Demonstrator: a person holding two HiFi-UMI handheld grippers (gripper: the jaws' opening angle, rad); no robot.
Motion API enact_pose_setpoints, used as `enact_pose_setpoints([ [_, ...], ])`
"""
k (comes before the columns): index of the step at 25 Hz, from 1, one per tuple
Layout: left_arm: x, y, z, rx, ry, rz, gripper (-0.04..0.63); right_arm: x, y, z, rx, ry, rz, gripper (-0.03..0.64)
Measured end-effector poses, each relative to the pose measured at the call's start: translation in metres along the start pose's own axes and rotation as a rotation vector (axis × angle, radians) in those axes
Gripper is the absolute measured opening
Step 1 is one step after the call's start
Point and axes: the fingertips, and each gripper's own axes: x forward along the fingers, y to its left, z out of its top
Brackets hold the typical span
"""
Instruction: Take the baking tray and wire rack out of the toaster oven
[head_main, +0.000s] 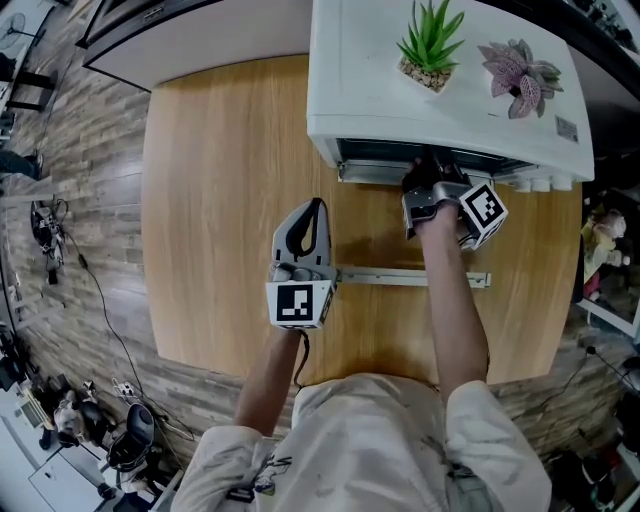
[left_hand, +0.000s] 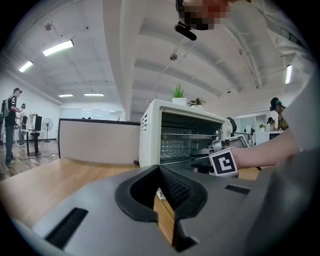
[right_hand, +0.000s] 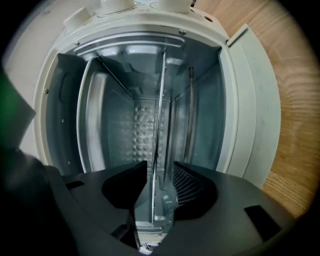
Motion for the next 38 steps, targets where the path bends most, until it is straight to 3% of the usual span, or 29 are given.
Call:
enact_pose_setpoints([
  [11, 0.003, 0.002, -0.014, -0.003, 0.023, 0.004, 0.015, 0.014, -0.004, 0.004, 0.038, -0.027, 0.019, 0.137],
  [16, 0.002, 0.003, -0.018, -0.007, 0.028, 0.006, 0.015, 0.017, 0.007, 0.006, 0.027, -0.051, 0.075, 0.031],
  [28, 0.001, -0.001, -0.021, -0.022, 0.024, 0.004, 0.015, 0.016, 0.007, 0.007, -0.046, -0.075, 0.058, 0.028],
  [38, -0.006, -0.006, -0.019, -0.024, 0.014, -0.003, 0.015, 0.002, 0.005, 0.001, -0.043, -0.07, 0.062, 0.026],
])
